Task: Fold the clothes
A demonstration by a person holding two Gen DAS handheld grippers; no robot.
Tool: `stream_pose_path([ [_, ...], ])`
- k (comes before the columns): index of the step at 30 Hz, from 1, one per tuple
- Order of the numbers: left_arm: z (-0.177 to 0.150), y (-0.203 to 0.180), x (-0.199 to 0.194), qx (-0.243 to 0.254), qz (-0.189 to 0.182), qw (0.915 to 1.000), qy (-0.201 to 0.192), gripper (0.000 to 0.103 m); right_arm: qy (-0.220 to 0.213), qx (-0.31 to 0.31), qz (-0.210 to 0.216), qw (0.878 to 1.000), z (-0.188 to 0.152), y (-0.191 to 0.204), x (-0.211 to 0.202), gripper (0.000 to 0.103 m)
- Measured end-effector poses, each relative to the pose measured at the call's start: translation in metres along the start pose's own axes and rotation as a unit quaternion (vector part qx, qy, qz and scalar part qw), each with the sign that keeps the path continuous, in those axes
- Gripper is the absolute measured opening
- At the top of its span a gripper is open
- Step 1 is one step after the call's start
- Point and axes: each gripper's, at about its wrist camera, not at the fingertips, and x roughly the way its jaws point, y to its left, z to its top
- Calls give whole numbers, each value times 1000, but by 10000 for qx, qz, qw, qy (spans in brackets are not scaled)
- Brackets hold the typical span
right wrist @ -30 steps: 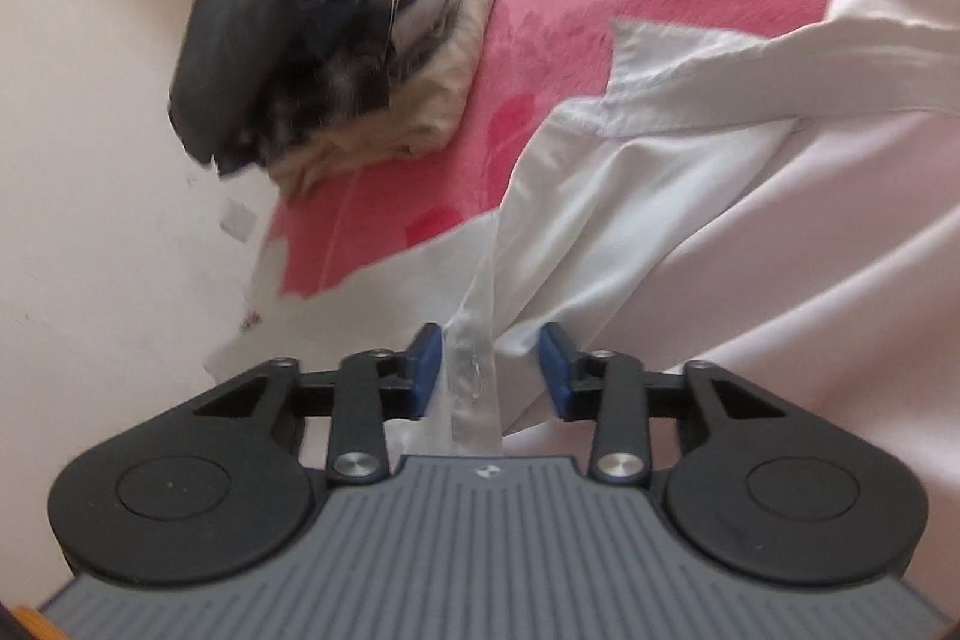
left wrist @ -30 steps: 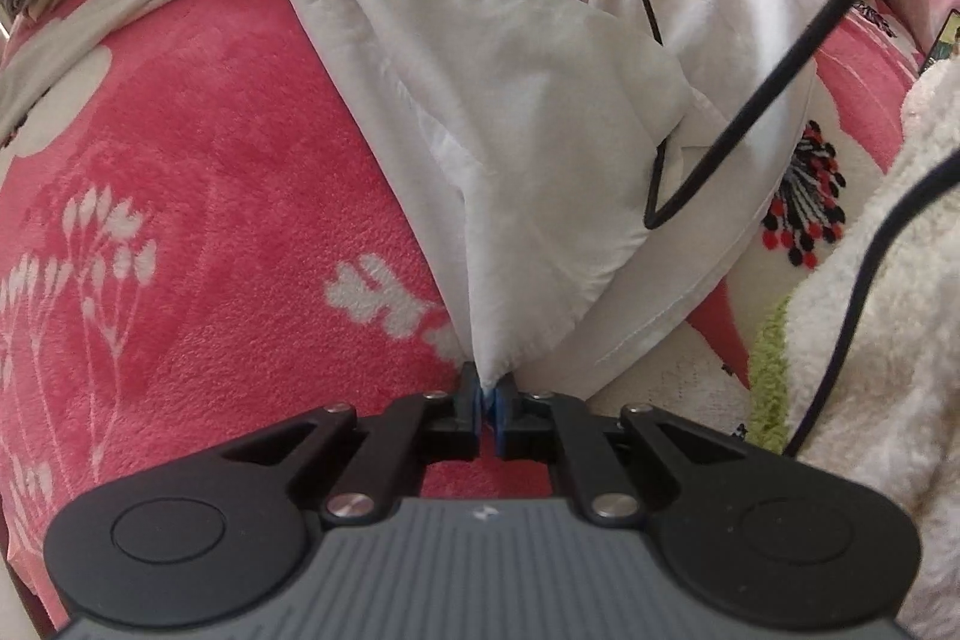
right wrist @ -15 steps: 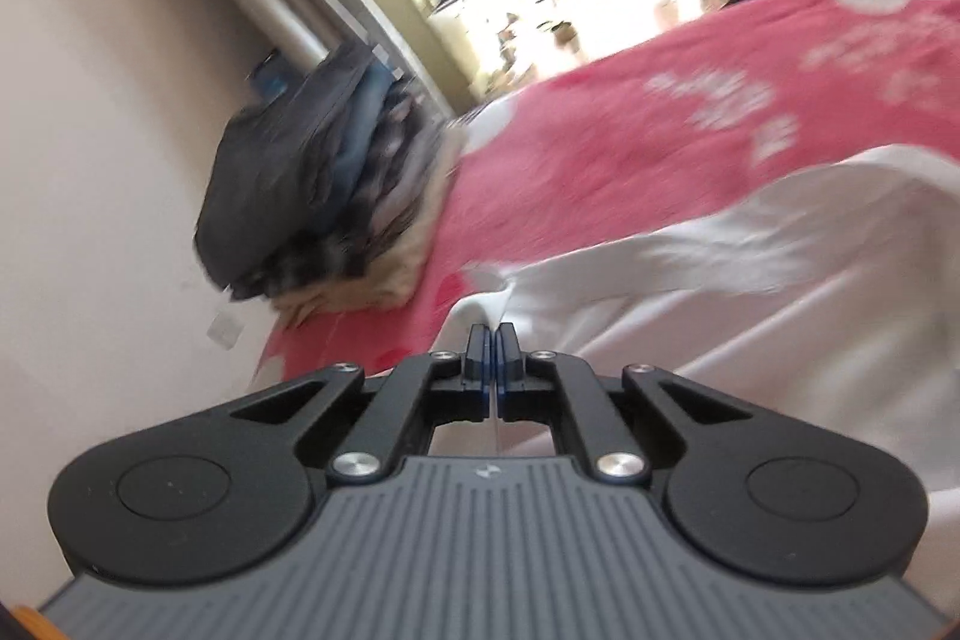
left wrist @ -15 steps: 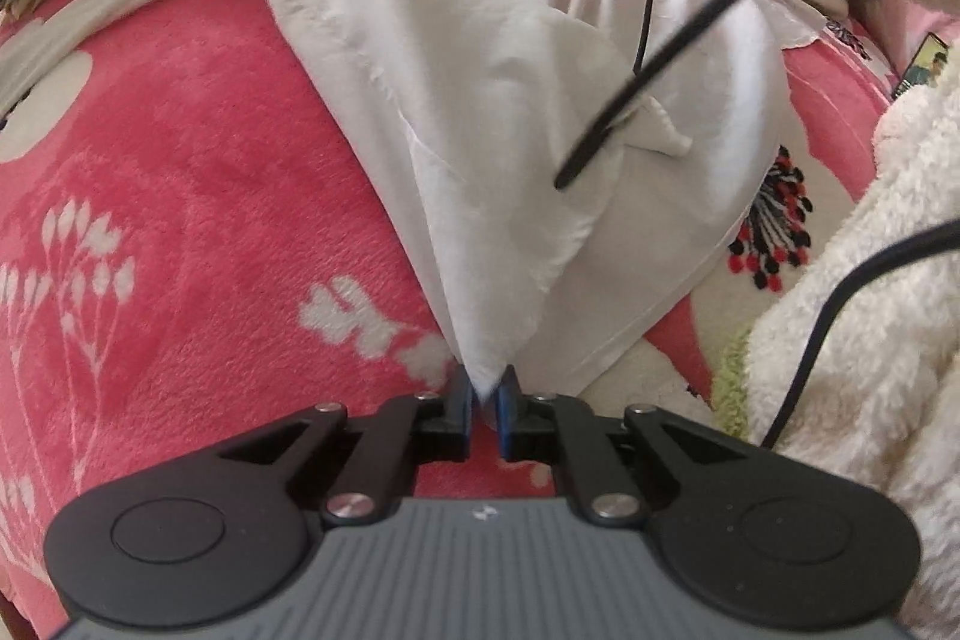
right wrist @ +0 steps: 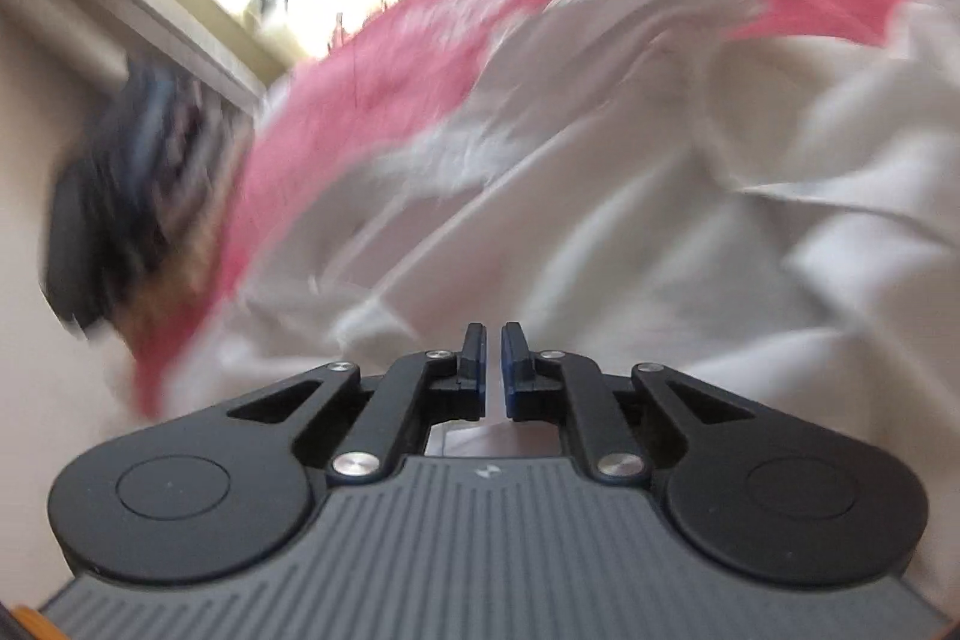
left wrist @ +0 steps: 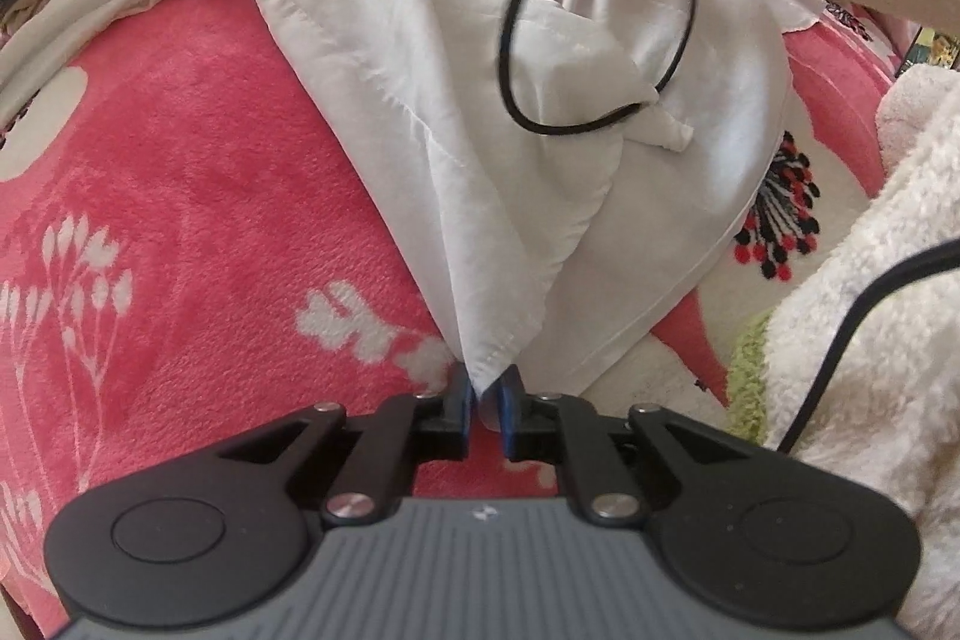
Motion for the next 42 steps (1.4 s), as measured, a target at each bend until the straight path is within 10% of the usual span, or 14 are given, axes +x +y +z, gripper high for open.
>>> stream_pose_path([
  [5, 0, -9, 7, 79, 142, 9999, -21, 11, -91, 62, 666, 9977, -14, -21, -99, 7],
  [10, -1, -15, 7, 141, 332, 9993, -68, 13, 1146, -56, 1259, 9854, -66, -24, -160, 10],
  [19, -8, -26, 1, 253, 756, 9966, -217, 15, 2248, -421, 1276, 9651, -181, -4, -140, 18],
  [26, -16, -29, -3, 130, 902, 9952, -365, 15, 2222, -1371, 998, 9601, -203, 28, -106, 16],
  [29, -18, -28, -3, 130, 910, 9950, -401, 15, 2184, -1439, 1080, 9591, -208, 31, -112, 0],
  [36, -22, -27, -6, 168, 931, 9948, -367, 15, 1305, -738, 793, 9855, -176, -3, -178, 0],
  [42, -21, -27, -4, 170, 1008, 9942, -347, 16, 1474, -546, 960, 9829, -184, -17, -171, 4],
])
